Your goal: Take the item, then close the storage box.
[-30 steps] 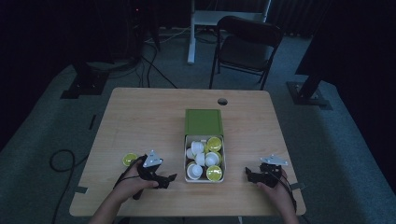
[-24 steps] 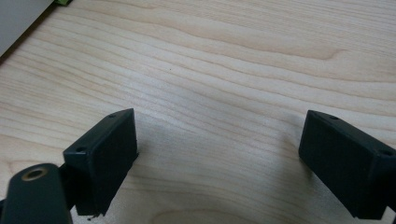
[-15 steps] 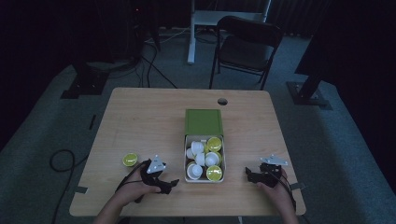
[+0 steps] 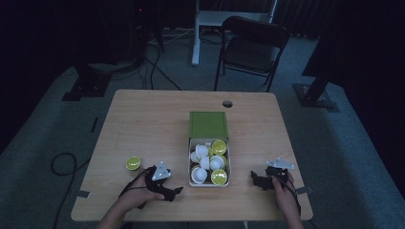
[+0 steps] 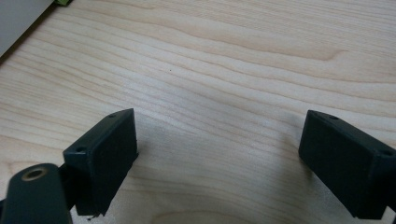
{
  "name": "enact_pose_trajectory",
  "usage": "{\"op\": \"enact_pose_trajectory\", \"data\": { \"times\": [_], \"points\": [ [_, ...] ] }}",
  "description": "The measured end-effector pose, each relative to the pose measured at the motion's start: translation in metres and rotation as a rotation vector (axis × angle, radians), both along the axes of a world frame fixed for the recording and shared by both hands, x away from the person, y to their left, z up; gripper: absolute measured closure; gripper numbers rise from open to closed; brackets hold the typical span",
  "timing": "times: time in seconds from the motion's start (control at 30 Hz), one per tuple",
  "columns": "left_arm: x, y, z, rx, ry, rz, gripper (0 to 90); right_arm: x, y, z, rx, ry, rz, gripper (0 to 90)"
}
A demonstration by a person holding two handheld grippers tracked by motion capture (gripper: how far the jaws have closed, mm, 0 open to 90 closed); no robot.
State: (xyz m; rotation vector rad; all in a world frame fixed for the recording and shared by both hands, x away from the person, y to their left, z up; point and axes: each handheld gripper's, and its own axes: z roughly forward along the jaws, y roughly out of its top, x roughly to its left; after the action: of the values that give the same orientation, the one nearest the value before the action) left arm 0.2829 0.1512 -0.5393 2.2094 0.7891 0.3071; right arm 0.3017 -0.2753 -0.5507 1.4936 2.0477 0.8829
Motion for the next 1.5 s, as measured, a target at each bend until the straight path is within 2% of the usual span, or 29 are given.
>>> {"op": "enact_pose_trajectory", "data": {
  "times": [0.3,0.53,0.73,0.83,0.87,0.9,0.97,1.03,1.1,1.13,1.2,1.23,1.3,1.33,1.37,1.43,1.47,1.5],
  "points": [
    [-0.001,0.0,-0.007,0.047,-0.009,-0.012,13.7,0.0,0.0,0.0,-0.001,0.001,0.001,11.1],
    [0.0,0.0,-0.007,0.042,-0.006,-0.003,13.8,0.0,0.0,0.0,-0.001,0.001,0.001,11.1],
    [-0.001,-0.002,-0.003,-0.009,-0.01,-0.006,13.8,0.0,0.0,0.0,-0.002,0.0,0.006,11.1],
    [-0.002,-0.003,0.002,-0.055,0.0,-0.02,13.7,-0.001,0.001,0.0,0.001,0.0,0.009,11.1],
    [-0.002,-0.003,0.003,-0.079,0.004,-0.018,13.7,-0.003,0.0,0.0,0.014,-0.001,0.009,11.1],
    [-0.002,-0.003,0.005,-0.088,0.004,-0.016,13.7,-0.003,0.0,0.0,0.014,-0.001,0.009,11.1],
    [-0.001,-0.002,0.009,-0.107,0.001,-0.011,13.7,-0.005,0.0,0.001,0.051,0.002,0.012,11.2],
    [-0.002,-0.001,0.012,-0.121,-0.005,-0.006,13.7,-0.007,-0.001,0.003,0.07,0.007,0.032,11.2],
    [-0.004,0.002,0.015,-0.109,-0.058,-0.058,13.7,-0.01,0.0,0.007,0.067,-0.003,0.058,11.2],
    [-0.005,0.003,0.016,-0.11,-0.068,-0.073,12.2,-0.012,0.001,0.009,0.068,-0.008,0.071,11.2],
    [-0.006,0.003,0.019,-0.142,-0.065,-0.056,9.6,-0.015,0.003,0.014,0.083,-0.018,0.099,11.2],
    [-0.005,0.003,0.021,-0.142,-0.069,-0.057,9.7,-0.017,0.004,0.017,0.085,-0.023,0.12,11.1],
    [-0.005,0.002,0.025,-0.167,-0.061,-0.049,9.6,-0.022,0.008,0.021,0.071,-0.031,0.163,11.1],
    [-0.005,0.002,0.026,-0.193,-0.058,-0.062,9.7,-0.026,0.011,0.025,0.082,-0.036,0.19,11.1],
    [-0.005,0.001,0.028,-0.214,-0.055,-0.081,9.7,-0.026,0.011,0.025,0.082,-0.036,0.19,11.1],
    [-0.005,-0.001,0.03,-0.252,-0.052,-0.083,9.6,-0.03,0.016,0.029,0.122,-0.046,0.227,11.1],
    [-0.004,-0.001,0.031,-0.258,-0.049,-0.086,9.6,-0.03,0.016,0.029,0.122,-0.046,0.227,11.1],
    [-0.003,-0.002,0.032,-0.257,-0.054,-0.085,9.6,-0.031,0.019,0.031,0.136,-0.063,0.262,11.2]
  ]
}}
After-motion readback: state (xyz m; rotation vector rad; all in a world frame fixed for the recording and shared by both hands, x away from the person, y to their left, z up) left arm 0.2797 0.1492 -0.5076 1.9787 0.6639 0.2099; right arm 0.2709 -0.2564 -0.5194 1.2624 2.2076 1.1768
